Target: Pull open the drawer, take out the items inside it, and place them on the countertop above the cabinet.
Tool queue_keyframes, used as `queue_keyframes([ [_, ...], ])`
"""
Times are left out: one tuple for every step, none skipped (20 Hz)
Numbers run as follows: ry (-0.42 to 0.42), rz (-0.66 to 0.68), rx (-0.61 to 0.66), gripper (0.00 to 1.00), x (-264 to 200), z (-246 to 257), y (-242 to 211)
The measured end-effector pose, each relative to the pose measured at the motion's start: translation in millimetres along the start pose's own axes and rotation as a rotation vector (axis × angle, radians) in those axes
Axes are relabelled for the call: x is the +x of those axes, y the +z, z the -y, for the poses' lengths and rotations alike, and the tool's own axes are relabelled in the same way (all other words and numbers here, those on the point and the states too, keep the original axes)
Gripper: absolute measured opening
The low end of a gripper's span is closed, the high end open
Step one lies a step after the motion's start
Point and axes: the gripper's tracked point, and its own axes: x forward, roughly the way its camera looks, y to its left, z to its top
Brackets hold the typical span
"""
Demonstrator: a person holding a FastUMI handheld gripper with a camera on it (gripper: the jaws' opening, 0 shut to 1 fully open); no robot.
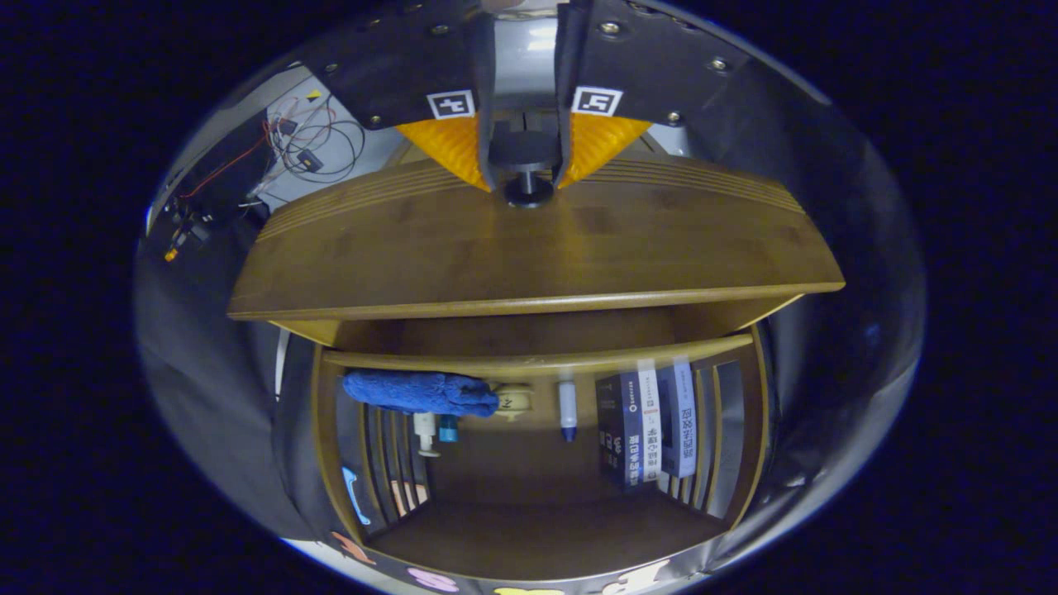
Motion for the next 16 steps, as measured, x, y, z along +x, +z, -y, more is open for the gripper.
queue_keyframes([
  [-0.008,-0.015,-0.015,0.29,-2.4,0.1,-5.5],
  [-0.014,-0.03,-0.029,0.29,-5.0,1.8,-9.1],
  [-0.013,-0.032,-0.028,0.29,-11.2,3.2,-11.0],
  [-0.013,-0.026,-0.015,0.29,-15.1,4.6,-11.2],
  [-0.011,-0.019,0.001,0.29,-17.6,4.8,-13.7],
  [-0.014,-0.015,0.011,0.29,-19.1,4.6,-12.6],
  [-0.023,-0.025,0.002,0.29,-22.3,6.1,-17.1],
  [-0.029,-0.032,-0.004,0.29,-25.5,6.2,-18.7],
  [-0.038,-0.035,-0.002,0.29,-30.3,8.5,-20.8],
  [-0.04,-0.034,0.018,0.29,-31.9,8.2,-21.1],
  [-0.042,-0.025,0.033,0.29,-31.7,8.0,-20.6],
  [-0.044,-0.027,0.038,0.29,-30.6,7.7,-20.2],
  [-0.044,-0.027,0.034,0.28,-30.5,7.2,-21.8],
  [-0.045,-0.029,0.029,0.29,-30.5,7.6,-21.4],
  [-0.043,-0.027,0.032,0.29,-30.6,7.5,-20.7],
  [-0.041,-0.026,0.037,0.28,-30.6,7.4,-20.4],
])
